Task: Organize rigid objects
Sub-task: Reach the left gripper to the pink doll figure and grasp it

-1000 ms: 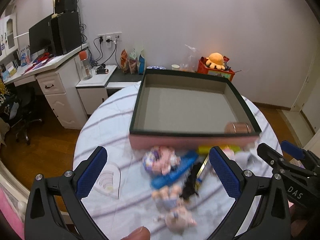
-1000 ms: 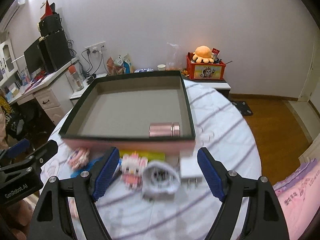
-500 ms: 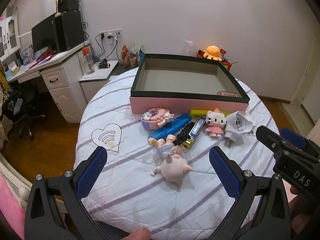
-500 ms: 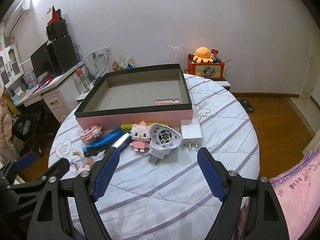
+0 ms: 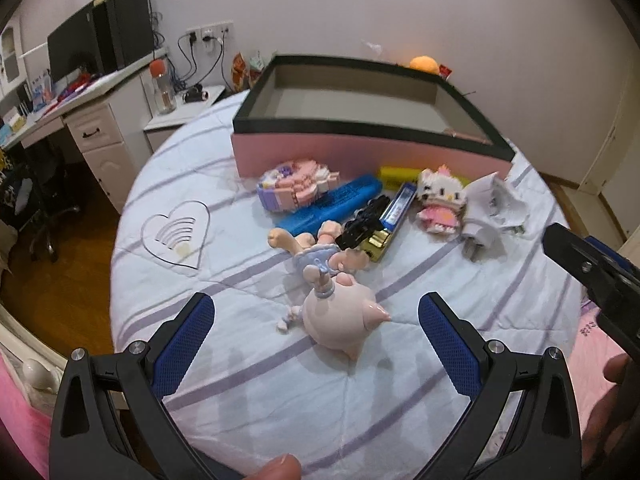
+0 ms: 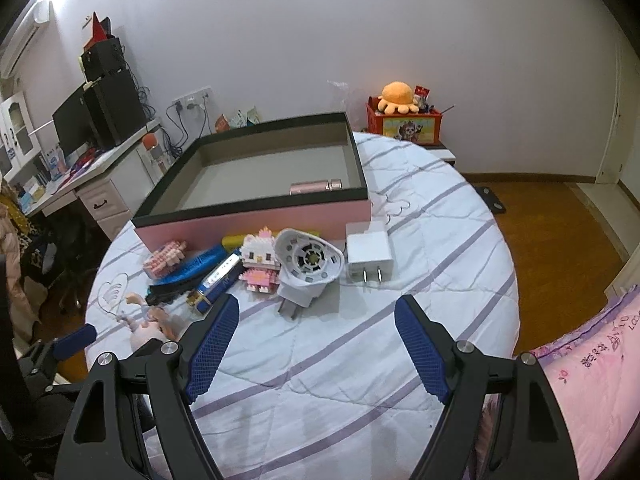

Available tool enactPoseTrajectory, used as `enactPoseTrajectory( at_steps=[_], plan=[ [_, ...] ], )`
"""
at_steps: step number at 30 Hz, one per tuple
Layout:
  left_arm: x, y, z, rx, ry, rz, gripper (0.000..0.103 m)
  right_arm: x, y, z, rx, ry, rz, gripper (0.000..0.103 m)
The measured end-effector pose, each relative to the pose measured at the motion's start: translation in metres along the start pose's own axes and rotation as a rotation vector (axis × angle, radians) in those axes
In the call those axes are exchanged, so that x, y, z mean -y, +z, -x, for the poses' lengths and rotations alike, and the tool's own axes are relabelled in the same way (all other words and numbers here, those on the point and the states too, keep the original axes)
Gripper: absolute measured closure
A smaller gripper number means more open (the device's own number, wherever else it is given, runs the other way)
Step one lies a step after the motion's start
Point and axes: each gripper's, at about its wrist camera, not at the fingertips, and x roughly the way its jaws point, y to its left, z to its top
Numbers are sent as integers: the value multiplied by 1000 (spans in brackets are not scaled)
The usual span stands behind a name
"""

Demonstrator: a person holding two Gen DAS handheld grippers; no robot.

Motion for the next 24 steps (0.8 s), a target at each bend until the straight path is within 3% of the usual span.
enactPoseTrajectory(
  at_steps=[9, 14, 16, 17, 24],
  plan=[
    [-9, 6, -45, -52, 31, 48, 1, 9, -1, -17, -34, 0, -16, 21],
    [-12, 8, -41, -29, -10, 61, 27, 13, -1, -20, -40, -1, -24, 21],
    [-10, 10, -39, -29, -44, 49, 50, 12, -1, -19, -41, 2, -23, 21],
    [-7, 10, -38, -35, -67, 43, 57, 11, -1, -19, -41, 4, -20, 21],
    [-10, 9, -24, -26, -94, 35, 61, 5, 0, -10, -25, 11, -6, 21]
  ],
)
